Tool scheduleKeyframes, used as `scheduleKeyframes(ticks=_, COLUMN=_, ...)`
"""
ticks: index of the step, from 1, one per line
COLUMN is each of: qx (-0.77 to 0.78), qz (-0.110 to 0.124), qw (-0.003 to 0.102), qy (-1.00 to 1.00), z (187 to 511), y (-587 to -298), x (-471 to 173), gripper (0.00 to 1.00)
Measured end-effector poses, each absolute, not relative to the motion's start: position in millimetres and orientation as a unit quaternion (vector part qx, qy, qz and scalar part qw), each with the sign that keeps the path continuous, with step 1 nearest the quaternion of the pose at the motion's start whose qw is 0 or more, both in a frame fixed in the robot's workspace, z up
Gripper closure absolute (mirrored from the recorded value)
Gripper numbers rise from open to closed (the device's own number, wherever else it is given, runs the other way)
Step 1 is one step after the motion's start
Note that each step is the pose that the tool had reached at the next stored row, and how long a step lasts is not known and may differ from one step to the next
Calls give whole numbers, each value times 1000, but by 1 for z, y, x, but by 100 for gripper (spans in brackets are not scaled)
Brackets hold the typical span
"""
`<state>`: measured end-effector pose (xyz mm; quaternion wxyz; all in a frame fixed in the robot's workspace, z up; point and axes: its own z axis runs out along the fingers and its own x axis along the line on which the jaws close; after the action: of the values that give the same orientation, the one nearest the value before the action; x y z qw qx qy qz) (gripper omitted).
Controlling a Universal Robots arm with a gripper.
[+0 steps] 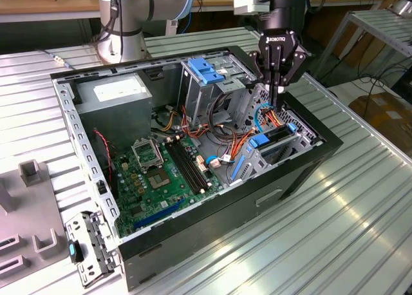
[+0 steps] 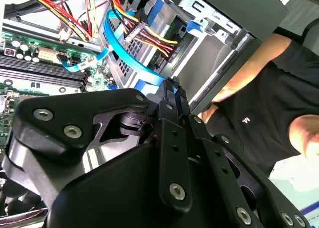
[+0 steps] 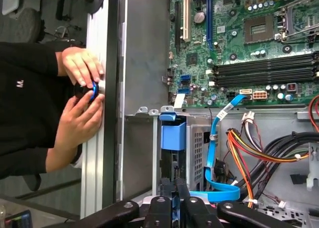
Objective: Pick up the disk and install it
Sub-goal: 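Insert the second disk wire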
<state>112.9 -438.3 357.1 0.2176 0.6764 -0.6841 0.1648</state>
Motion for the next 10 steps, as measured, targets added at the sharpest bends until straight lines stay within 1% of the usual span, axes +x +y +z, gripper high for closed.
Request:
scheduleKeyframes(ticks=1, qx=678, qz=159, qw=212, qy=-685, z=357, y=-440, x=113, gripper=84)
scheduleKeyframes(ticks=2, qx=681, qz=149, qw=202, qy=-688, z=357, y=-441, x=113, gripper=84)
scheduleKeyframes(ticks=3, qx=683, qz=144, qw=197, qy=-689, z=357, y=-442, x=113, gripper=84)
scheduleKeyframes(ticks=4, qx=685, qz=135, qw=188, qy=-691, z=357, y=-443, x=113, gripper=84)
scheduleKeyframes(ticks=7, qx=690, qz=115, qw=168, qy=-694, z=357, y=-447, x=113, gripper=84)
scheduleKeyframes(ticks=8, qx=693, qz=106, qw=159, qy=-696, z=357, y=-448, x=113, gripper=84)
scheduleKeyframes(ticks=10, qx=696, qz=91, qw=144, qy=-698, z=357, y=-453, x=112, gripper=84)
